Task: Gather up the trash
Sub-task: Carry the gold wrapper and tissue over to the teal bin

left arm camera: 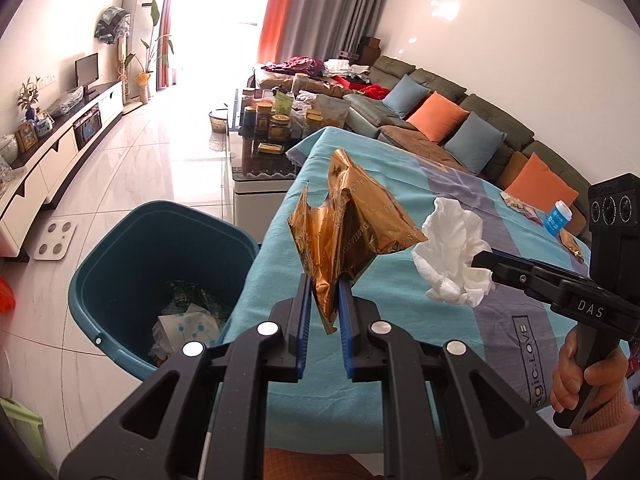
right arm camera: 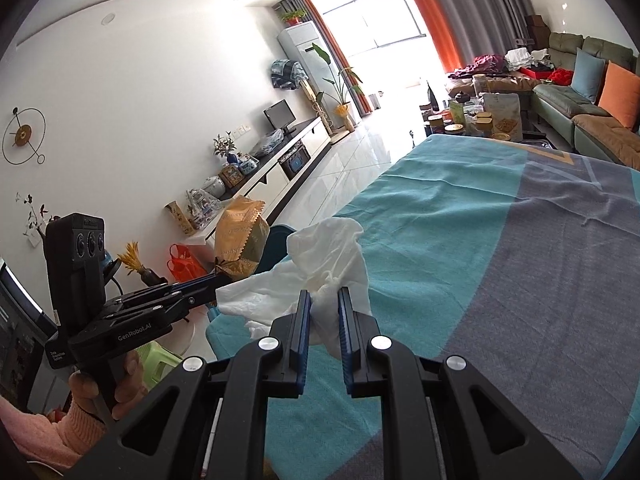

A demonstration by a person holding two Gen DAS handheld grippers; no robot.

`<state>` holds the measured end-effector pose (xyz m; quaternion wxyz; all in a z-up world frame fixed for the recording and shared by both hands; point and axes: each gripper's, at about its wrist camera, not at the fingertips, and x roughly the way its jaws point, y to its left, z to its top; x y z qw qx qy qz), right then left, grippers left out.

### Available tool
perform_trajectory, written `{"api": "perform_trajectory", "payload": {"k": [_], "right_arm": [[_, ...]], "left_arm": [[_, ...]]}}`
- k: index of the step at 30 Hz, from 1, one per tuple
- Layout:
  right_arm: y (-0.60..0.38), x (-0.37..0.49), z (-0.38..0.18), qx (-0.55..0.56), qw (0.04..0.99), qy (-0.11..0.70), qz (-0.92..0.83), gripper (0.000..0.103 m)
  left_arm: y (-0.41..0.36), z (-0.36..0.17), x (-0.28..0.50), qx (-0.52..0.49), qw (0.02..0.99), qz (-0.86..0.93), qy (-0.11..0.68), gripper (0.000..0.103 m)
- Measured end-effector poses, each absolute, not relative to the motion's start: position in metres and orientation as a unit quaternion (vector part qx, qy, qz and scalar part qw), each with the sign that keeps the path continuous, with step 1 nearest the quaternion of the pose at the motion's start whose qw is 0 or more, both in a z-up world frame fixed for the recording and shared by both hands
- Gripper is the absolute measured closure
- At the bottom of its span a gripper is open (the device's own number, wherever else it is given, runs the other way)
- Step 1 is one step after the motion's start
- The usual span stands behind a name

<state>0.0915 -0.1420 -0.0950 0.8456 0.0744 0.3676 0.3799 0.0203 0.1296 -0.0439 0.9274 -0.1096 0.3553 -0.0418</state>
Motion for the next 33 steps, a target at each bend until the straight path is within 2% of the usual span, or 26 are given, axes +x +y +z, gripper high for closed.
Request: {"api": "perform_trajectory", "payload": {"k": [33], "right_arm": [[-0.091, 0.100, -0.099, 0.054, 0.823, 0.382, 0.417, 0.091]], "left_arm": [[0.159, -0.055, 0.012, -0.127, 0.925, 0.006, 0.359, 0.089]]}}
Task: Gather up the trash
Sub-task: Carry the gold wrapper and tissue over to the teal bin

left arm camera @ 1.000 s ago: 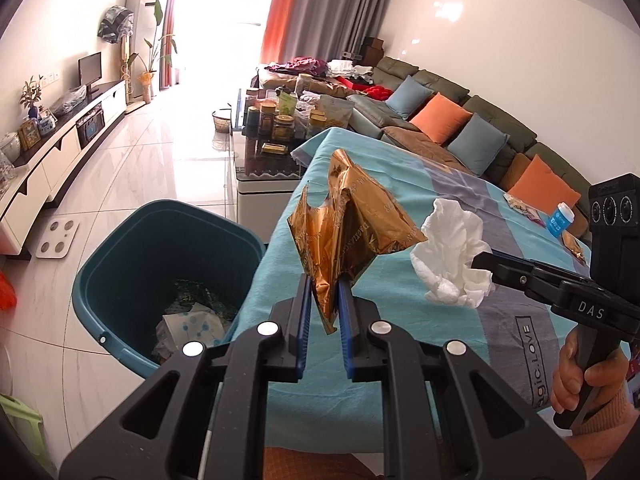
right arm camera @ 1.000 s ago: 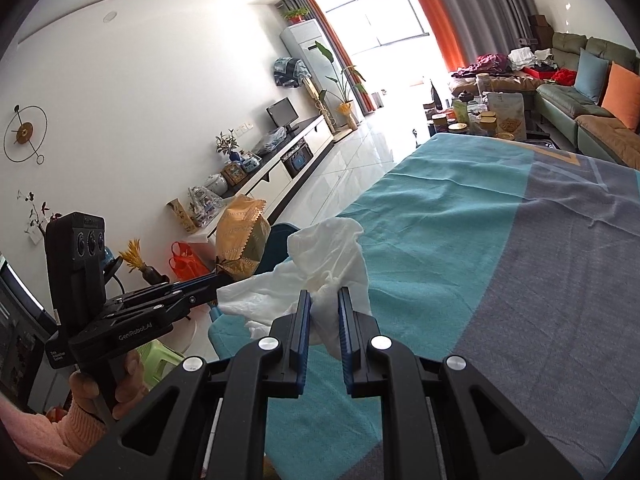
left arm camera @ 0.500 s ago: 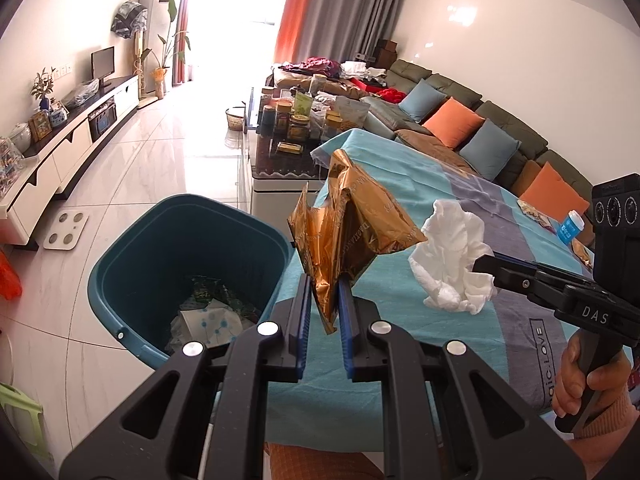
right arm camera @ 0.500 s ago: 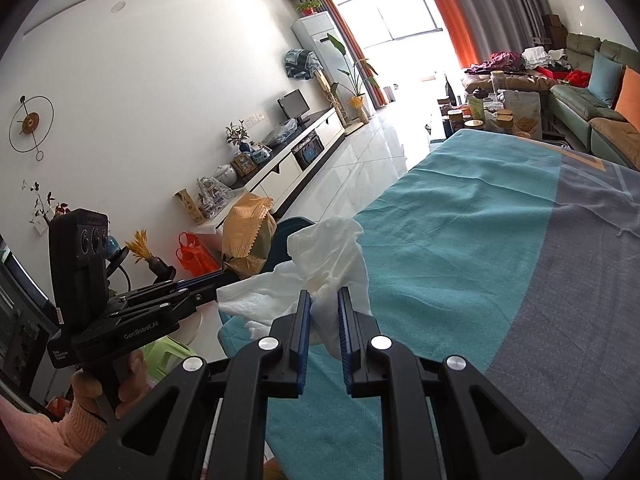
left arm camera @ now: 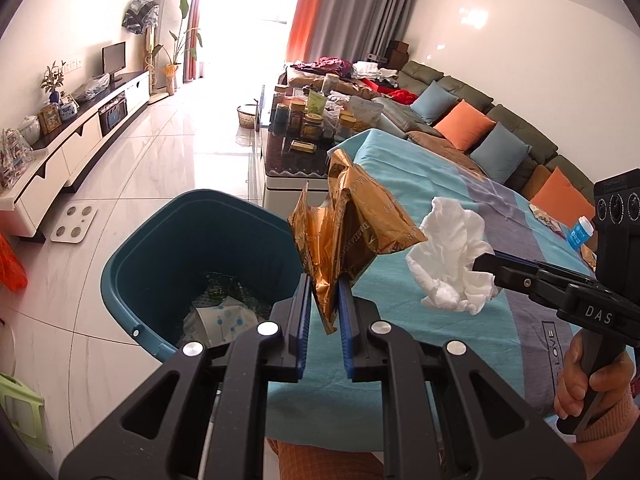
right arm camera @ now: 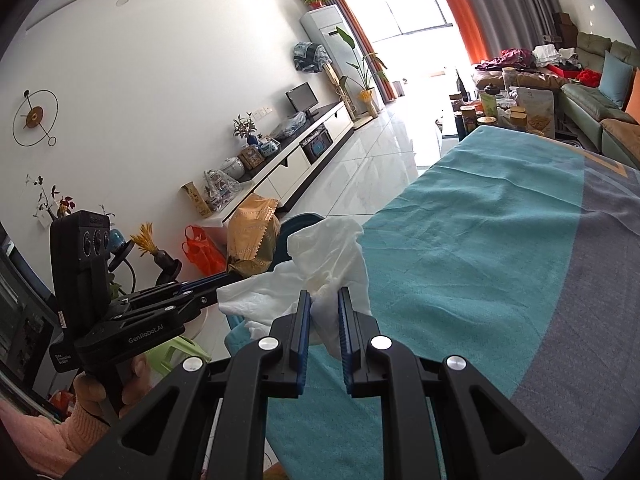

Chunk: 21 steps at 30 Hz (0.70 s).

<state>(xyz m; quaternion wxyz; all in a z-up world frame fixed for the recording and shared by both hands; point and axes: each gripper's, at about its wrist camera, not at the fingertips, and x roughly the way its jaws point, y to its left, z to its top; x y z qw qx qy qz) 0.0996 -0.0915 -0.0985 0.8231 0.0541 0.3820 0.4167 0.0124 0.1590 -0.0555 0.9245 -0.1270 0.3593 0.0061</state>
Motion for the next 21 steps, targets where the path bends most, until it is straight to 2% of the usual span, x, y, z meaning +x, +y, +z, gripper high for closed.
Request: {"api": "perform_trajectory", "payload": {"k": [21], "right_arm": [[-0.070, 0.105, -0.101, 0.040, 0.813, 0.389, 0.432, 0.091]], "left_arm": [[0.169, -0.066, 0.019, -0.135, 0.921, 0.030, 0.364, 0.089]]}}
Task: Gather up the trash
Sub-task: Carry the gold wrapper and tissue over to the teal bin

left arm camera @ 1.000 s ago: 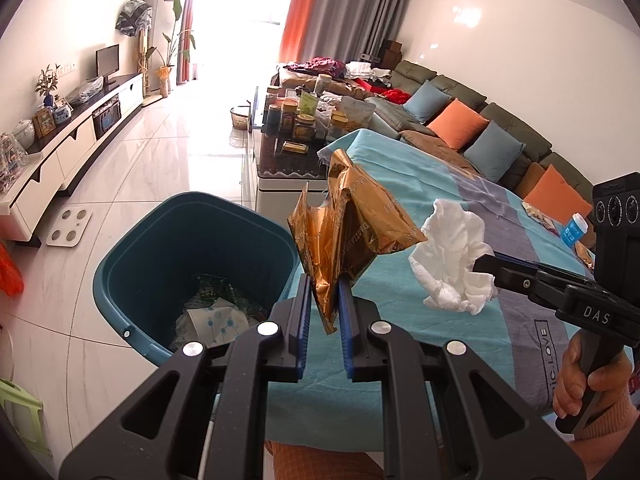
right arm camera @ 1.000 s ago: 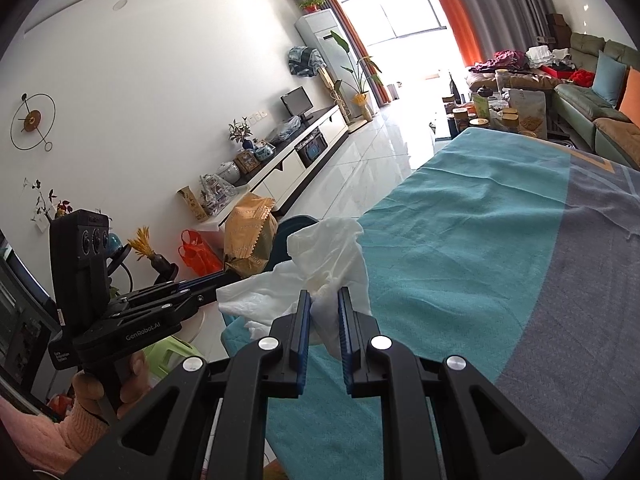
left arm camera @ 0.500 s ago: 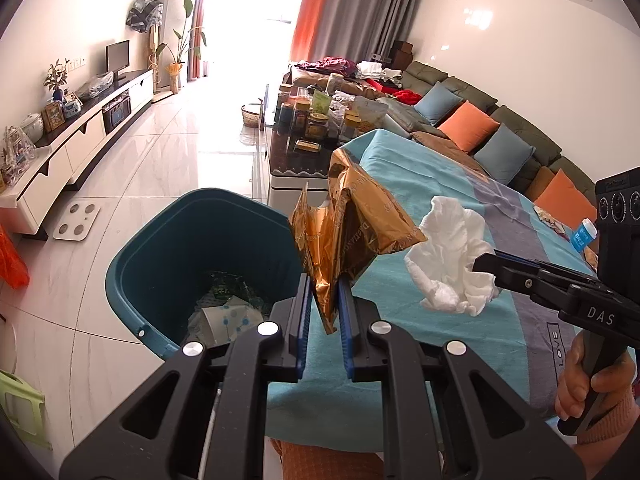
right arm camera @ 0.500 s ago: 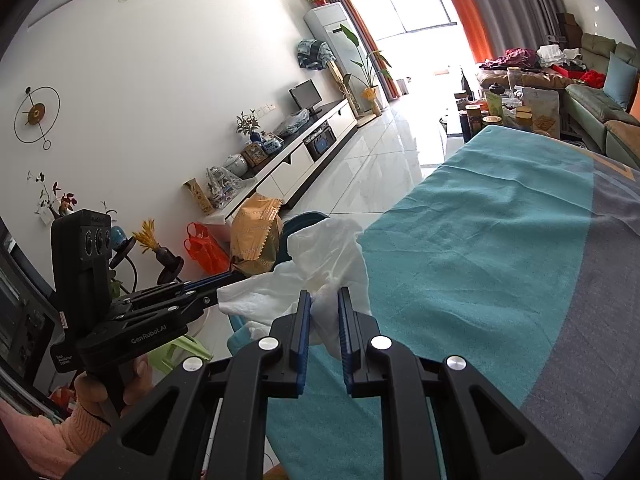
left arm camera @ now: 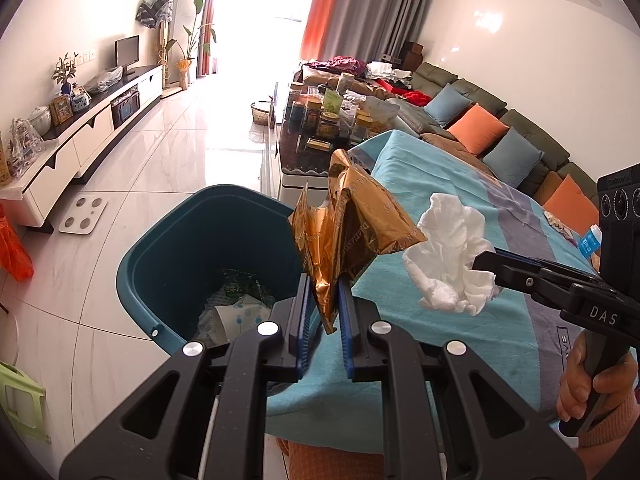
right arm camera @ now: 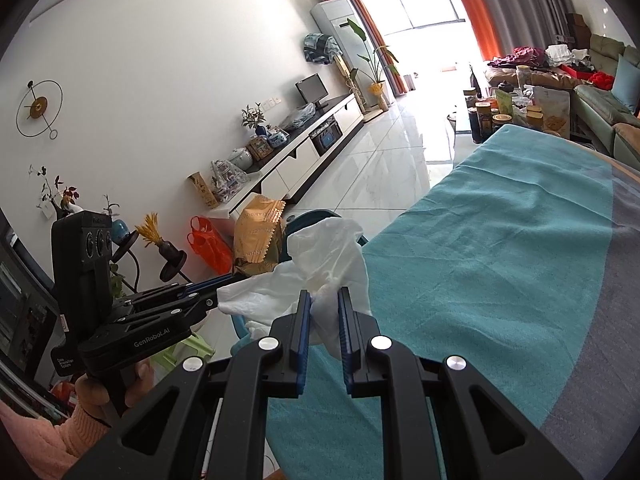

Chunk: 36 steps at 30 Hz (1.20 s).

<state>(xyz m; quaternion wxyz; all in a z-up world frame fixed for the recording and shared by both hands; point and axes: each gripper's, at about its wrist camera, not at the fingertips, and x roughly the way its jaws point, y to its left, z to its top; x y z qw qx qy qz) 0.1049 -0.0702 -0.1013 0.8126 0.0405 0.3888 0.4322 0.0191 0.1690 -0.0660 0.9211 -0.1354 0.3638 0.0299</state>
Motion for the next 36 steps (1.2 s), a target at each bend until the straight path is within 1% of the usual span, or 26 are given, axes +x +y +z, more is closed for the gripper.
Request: {"api": "perform_trajectory", "payload": {"k": [36], "right_arm": [[-0.015, 0.118, -0.107, -0.001, 0.792, 0.414, 0.448, 0.091]], "left_arm": [[0.197, -0.094, 0.032, -0.157, 0.906, 0.077, 0.385, 0.087]]}}
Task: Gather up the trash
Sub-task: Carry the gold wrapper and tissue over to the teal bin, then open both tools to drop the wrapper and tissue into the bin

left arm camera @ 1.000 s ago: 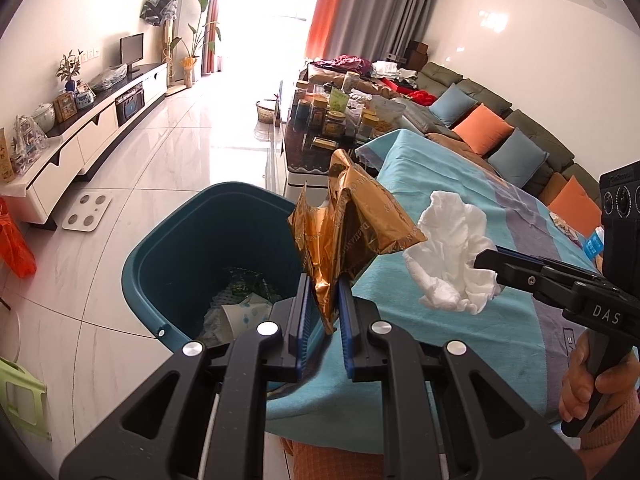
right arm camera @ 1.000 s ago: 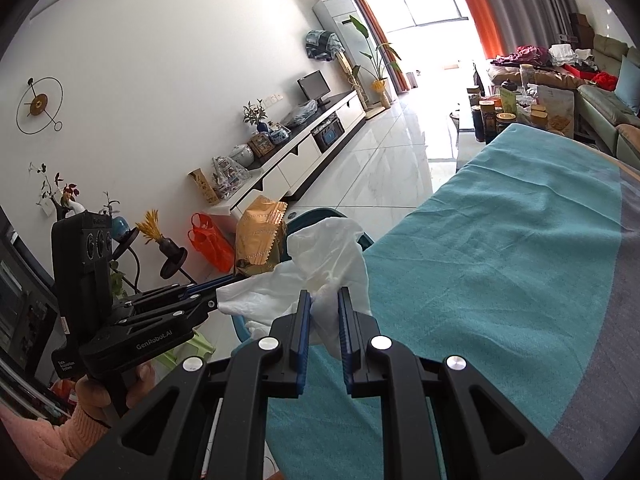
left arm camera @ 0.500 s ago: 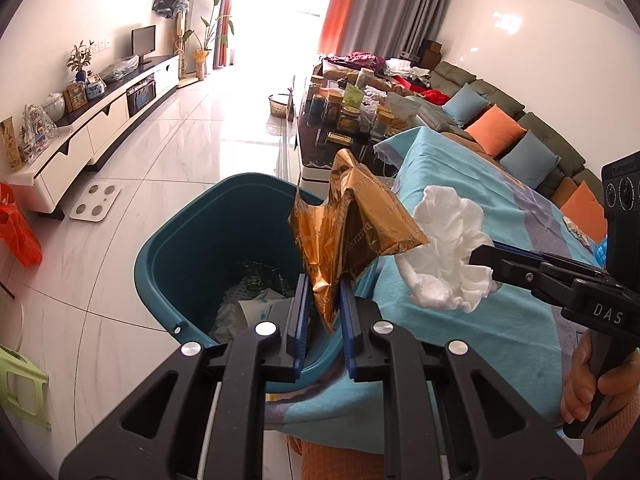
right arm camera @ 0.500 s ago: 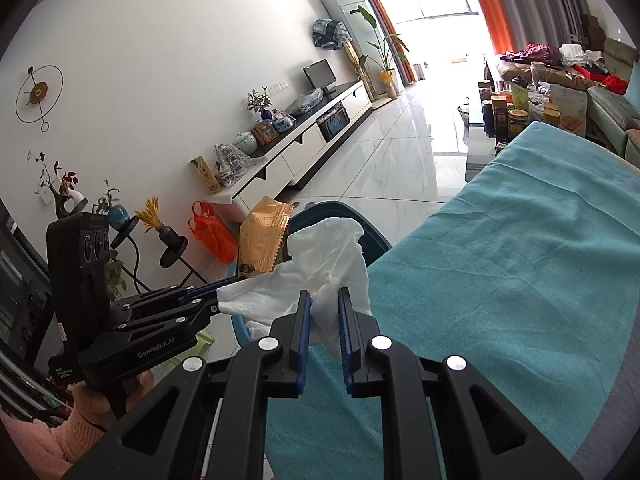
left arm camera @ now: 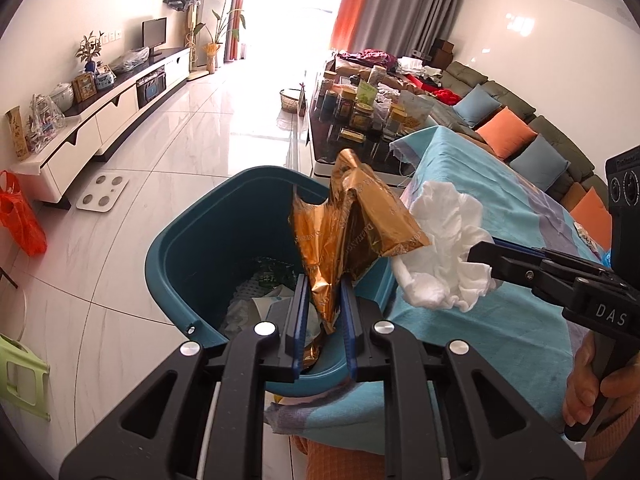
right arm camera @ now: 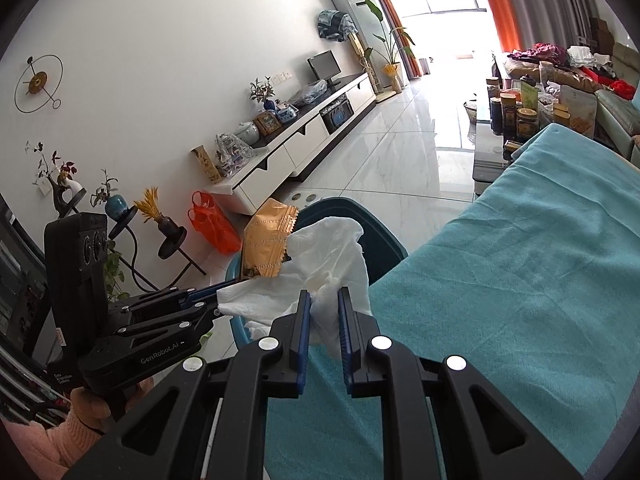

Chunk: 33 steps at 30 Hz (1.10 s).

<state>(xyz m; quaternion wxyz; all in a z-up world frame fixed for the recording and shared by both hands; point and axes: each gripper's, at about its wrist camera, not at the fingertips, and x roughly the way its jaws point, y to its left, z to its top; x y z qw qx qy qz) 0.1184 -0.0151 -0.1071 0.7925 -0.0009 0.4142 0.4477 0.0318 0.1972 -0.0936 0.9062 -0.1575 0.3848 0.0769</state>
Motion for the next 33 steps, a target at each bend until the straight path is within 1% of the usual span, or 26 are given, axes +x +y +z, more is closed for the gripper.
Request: {"api": "perform_trajectory", "payload": {"k": [25, 33], "right_arm": [[0.024, 0.125, -0.119, -0.033, 0.783, 0.435, 0.443, 0.091], [0.039, 0.126, -0.122, -0.048, 0.778, 0.445, 0.442, 0.090]], "left_arm": [[0.209, -0.114, 0.044, -0.171, 0.896, 0.098, 0.399, 0.086], [0.215, -0.122, 0.048, -0.177, 0.892, 0.102, 0.404, 0.084]]}}
